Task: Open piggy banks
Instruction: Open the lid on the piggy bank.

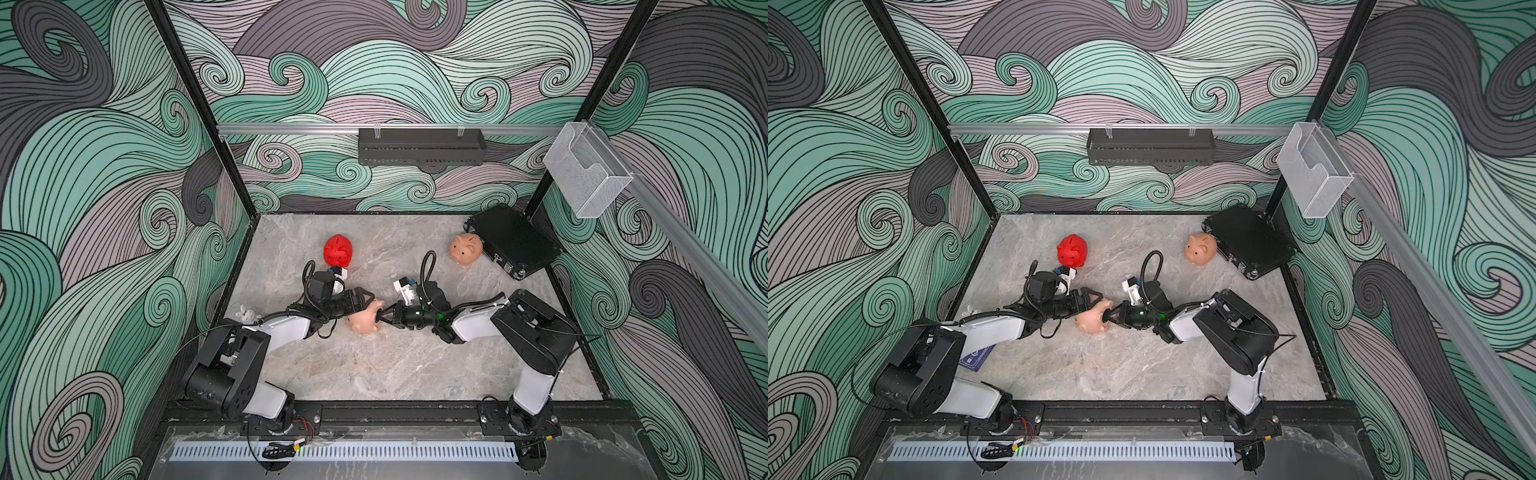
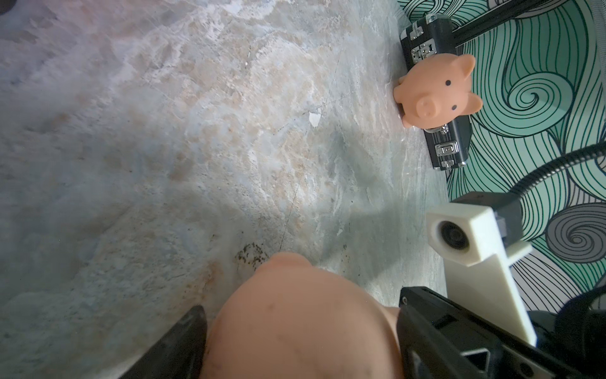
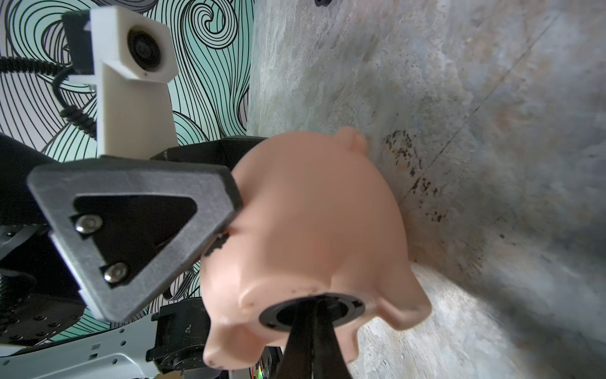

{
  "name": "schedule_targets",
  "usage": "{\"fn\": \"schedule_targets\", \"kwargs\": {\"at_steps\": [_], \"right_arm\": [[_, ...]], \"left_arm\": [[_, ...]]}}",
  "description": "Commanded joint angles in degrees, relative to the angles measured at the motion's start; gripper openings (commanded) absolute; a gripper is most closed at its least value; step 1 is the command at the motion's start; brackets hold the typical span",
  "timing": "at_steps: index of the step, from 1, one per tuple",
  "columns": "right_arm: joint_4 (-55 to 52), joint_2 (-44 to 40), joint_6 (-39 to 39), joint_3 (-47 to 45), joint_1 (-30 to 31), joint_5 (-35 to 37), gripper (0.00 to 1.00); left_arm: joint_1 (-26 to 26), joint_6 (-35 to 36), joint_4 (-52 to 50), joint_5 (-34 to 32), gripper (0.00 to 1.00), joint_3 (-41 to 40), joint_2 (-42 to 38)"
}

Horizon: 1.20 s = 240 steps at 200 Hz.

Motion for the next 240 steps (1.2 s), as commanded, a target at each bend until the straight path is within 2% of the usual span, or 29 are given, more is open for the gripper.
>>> {"fn": "schedule_targets", "kwargs": {"at_steps": [1,89,141,166,183,240], "right_arm": [[1.36,-0.61,-2.15,1.33,0.46,2.34,0.0],[2.09,-0.5,-8.06,2.31,0.73,6.68,0.0],[0.1,-1.93,-18.74,2.41,1.6,11.67,0.0],[4.81,-3.03,-23.41,-0.23,2.03,16.68,0.0],[3.94,-4.08,-28.0,-0.07,2.3,18.49,0.0],[0.82,-5.42,-39.85,1.65,4.33,19.68,0.0]], "left_arm": [[-1.57,1.4,-11.7,2.46,0.85,-1.92,2.1],[-1.5,1.85,-11.79,2.76,0.86,-1.52,1.96],[-1.55,2.42,-10.1,4.34,0.86,-1.46,3.98],[-1.56,3.49,-10.72,5.05,0.86,-0.74,5.47],[-1.56,4.22,-11.59,4.14,0.86,-0.55,5.47],[-1.55,3.88,-10.1,4.72,0.86,-0.31,7.23]]}}
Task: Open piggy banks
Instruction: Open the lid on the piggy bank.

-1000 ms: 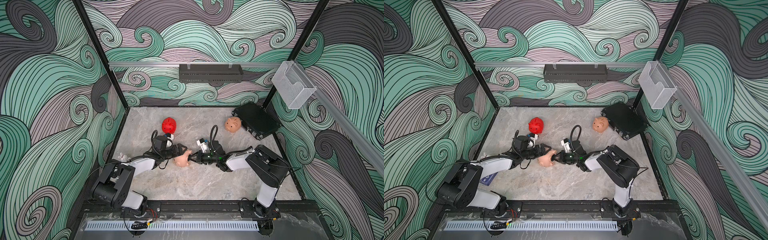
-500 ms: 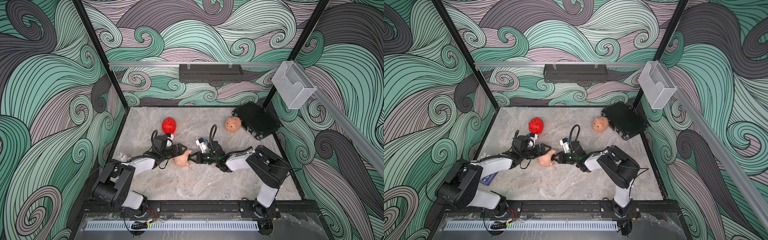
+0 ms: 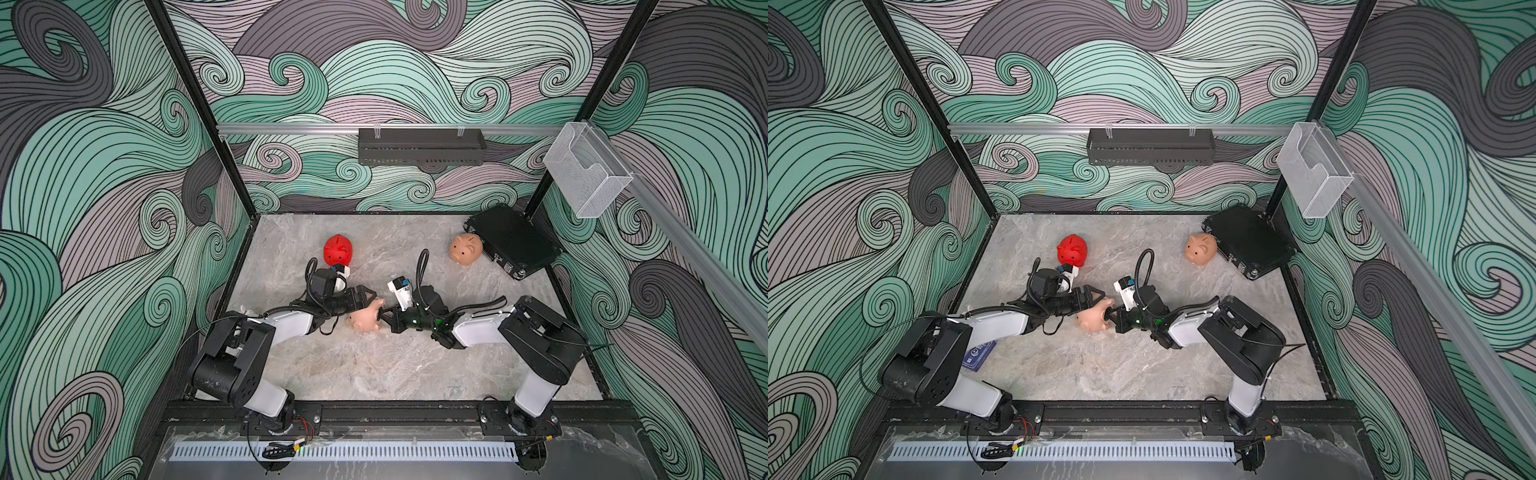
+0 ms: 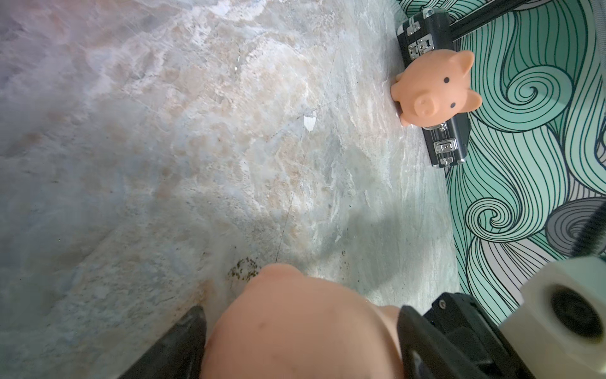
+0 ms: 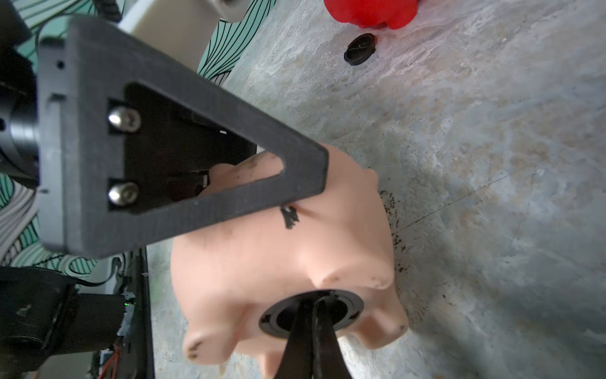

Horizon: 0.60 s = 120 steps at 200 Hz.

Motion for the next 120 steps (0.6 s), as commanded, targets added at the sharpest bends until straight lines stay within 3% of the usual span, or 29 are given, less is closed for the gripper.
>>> {"fn": "schedule_targets", "kwargs": {"at_steps": [1,57,120], "right_arm": [[4.31,-1.51,-8.38,2.55,0.61,5.28,0.0],[-0.16,2.5,-20.05,6.63,1.44,-1.66,0.0],[-2.77,1.69,-27.19,6.96,1.88,1.08,0.0]], "left_arm": [[-1.58,2.63,-10.98,3.24,0.86,-2.67,3.7],[-1.46,2.02,-10.04,2.38,0.86,-4.73,2.3],[-1.31,2.46,-11.0,2.44,0.86,-3.9,3.33]]}}
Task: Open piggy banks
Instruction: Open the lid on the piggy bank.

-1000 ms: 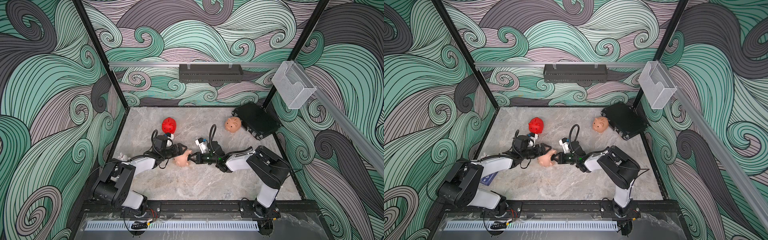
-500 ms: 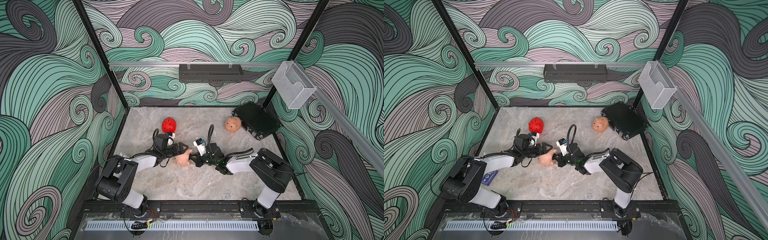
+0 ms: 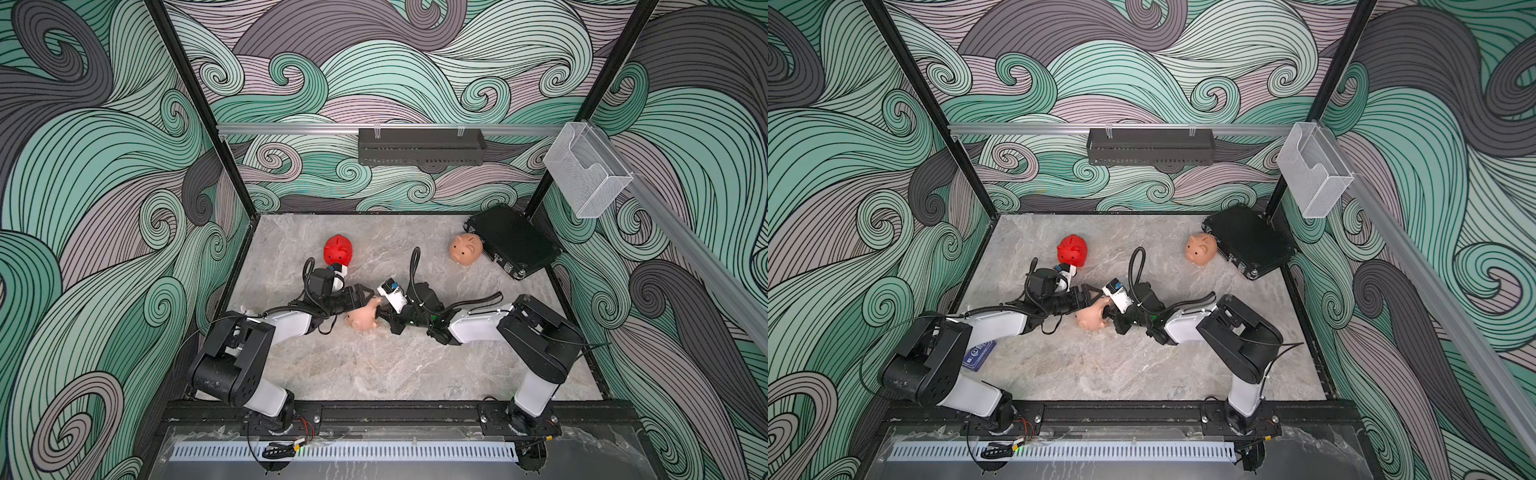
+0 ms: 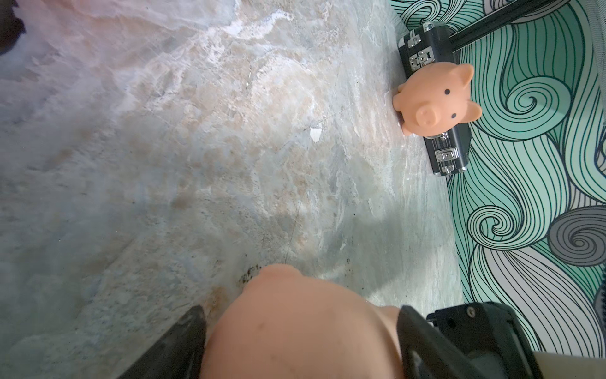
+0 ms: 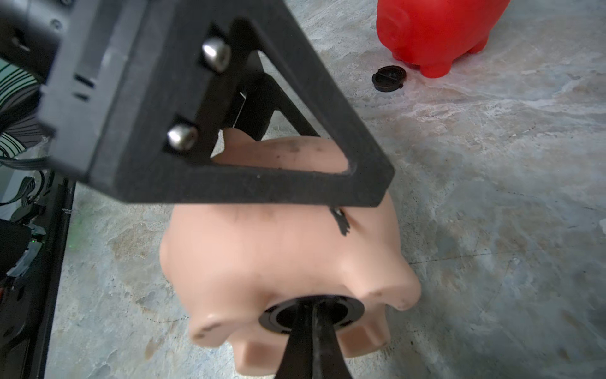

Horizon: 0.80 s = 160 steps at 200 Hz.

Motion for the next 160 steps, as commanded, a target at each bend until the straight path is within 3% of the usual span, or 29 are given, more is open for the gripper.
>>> {"fn": "schedule_targets", "kwargs": {"at_steps": [1,107,160], "right_arm": [[2.08,0.49,-5.13,3.11,1.23,0.92,0.0],[3.5,0.66,-11.3,3.48,1.71,3.4,0.0],[0.68,-0.9,-18.48,3.25,2.15,3.63,0.0]], "left_arm": [[-2.32,2.31,-12.16,2.96,0.86,-3.11,3.6],[-2.31,2.16,-14.32,2.17,0.86,-2.55,1.91],[-2.31,2.21,-14.05,2.24,0.86,-2.55,2.03]]}}
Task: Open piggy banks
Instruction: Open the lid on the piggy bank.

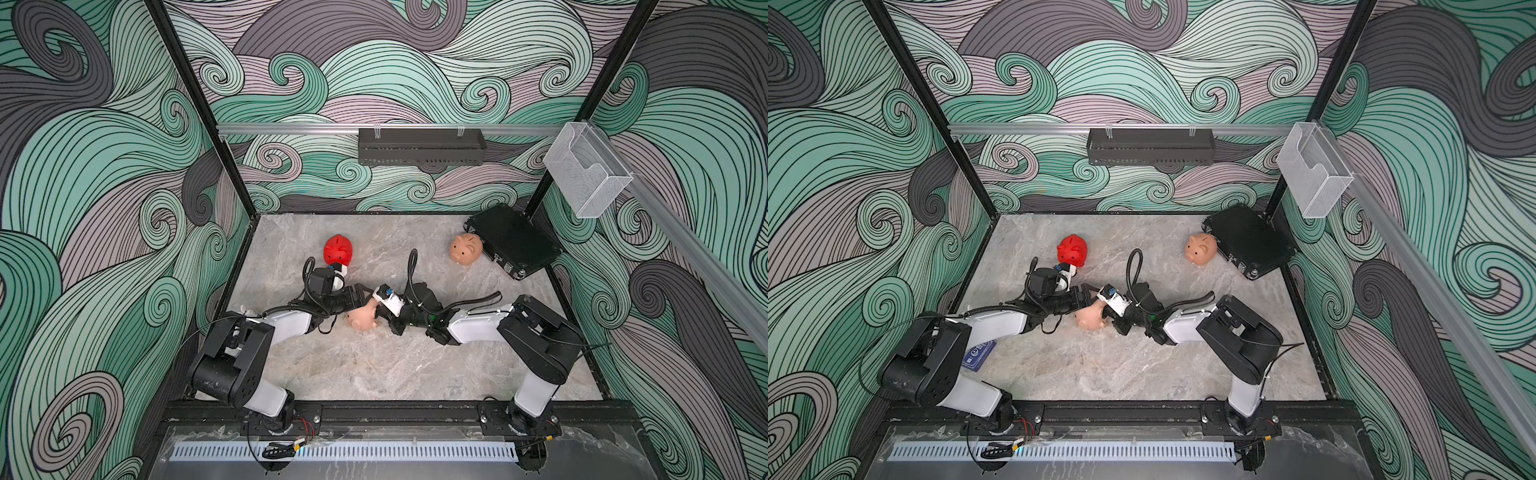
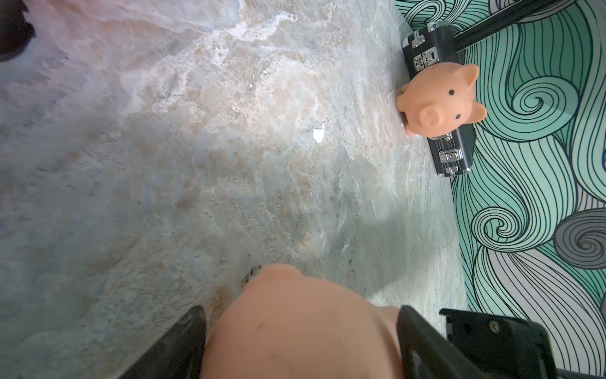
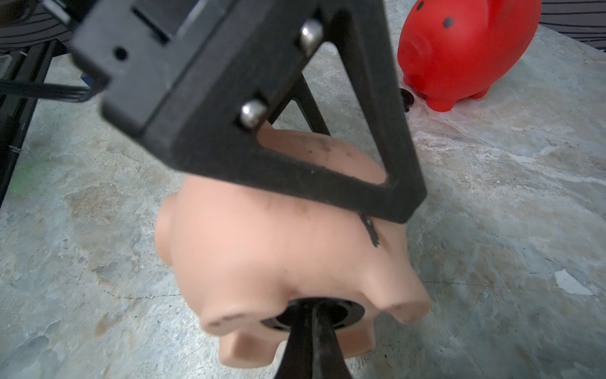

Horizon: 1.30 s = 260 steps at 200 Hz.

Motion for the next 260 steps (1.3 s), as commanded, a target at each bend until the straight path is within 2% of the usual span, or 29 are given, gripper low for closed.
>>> {"fn": "schedule_targets", "kwargs": {"at_steps": [1,86,151,260], "right_arm": [[1.81,-0.64,-5.12,2.82,1.3,1.42,0.0],[0.71,0.1,-13.6,2.02,1.91,-1.61,0.0],[0.94,-2.26,-16.48,-1.04,2.0,-1.07,0.0],[5.94,-4.87,-10.72,-7.68,2.0,2.21,0.0]], "left_arm": [[-2.31,1.97,-12.7,2.9,0.86,-3.12,2.31],[-2.27,2.35,-13.79,1.08,0.86,-4.98,-0.58],[-1.75,3.93,-15.21,1.35,0.86,-4.14,-0.14],[-1.61,3.82,-15.11,1.26,0.86,-4.01,0.59]]}}
